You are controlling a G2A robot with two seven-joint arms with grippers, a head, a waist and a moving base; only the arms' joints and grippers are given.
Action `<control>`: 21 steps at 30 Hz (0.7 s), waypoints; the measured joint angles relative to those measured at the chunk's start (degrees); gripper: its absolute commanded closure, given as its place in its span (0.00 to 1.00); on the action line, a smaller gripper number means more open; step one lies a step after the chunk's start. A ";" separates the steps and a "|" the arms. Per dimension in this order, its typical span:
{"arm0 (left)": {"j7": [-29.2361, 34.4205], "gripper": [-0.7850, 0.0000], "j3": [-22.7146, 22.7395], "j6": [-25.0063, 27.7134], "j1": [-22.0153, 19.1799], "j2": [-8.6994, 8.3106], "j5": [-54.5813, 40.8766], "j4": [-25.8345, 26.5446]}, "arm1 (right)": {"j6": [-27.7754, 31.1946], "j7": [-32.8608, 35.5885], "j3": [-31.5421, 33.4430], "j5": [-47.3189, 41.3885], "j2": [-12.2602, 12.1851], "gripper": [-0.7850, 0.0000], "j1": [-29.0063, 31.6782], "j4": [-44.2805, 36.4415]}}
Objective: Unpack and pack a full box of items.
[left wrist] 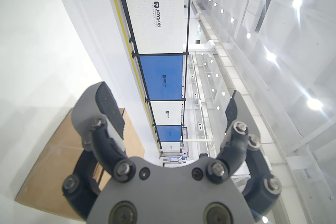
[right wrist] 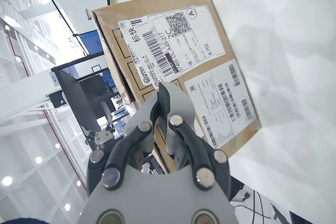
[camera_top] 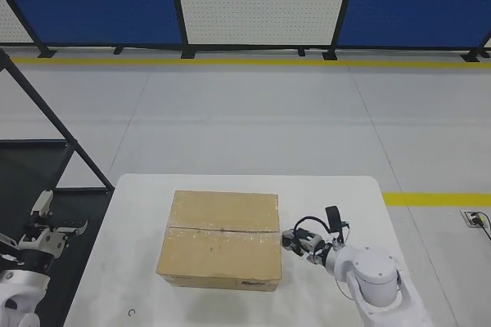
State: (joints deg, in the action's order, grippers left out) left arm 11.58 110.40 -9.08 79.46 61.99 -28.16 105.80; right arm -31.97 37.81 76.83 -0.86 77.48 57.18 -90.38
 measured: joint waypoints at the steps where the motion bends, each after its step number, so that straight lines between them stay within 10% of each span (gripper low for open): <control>1: 0.00 0.00 0.00 0.00 0.00 0.00 0.00 0.00 | 0.52 0.02 0.12 -0.19 -0.05 1.00 -0.12 0.51; 14: 0.00 0.00 0.00 0.00 0.00 0.00 0.00 0.00 | 11.02 -5.32 10.24 -6.66 -1.30 1.00 7.16 -6.35; 15: 0.00 0.00 0.00 0.00 0.00 0.00 0.00 0.00 | 11.94 -6.29 11.01 -7.28 -1.34 0.87 7.94 -6.98; 17: 0.00 0.00 0.00 0.00 0.00 0.00 0.00 0.00 | 13.12 -8.64 12.37 -8.33 -1.38 0.00 9.81 -8.84; 18: 0.00 0.00 0.00 0.00 0.00 0.00 0.00 0.00 | 13.31 -9.28 12.71 -8.46 -1.42 0.00 10.55 -9.68; 19: 0.00 0.00 0.00 0.00 0.00 0.00 0.00 0.00 | 13.34 -9.54 12.87 -8.45 -1.45 0.94 11.00 -10.18; 21: 0.00 0.00 0.00 0.00 0.00 0.00 0.00 0.00 | 13.30 -9.54 12.89 -8.37 -1.47 0.77 11.12 -10.36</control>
State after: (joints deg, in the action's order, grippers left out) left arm 11.58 110.40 -9.08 79.46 61.99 -28.16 105.80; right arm -18.67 28.27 89.73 -9.23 76.01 68.30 -100.74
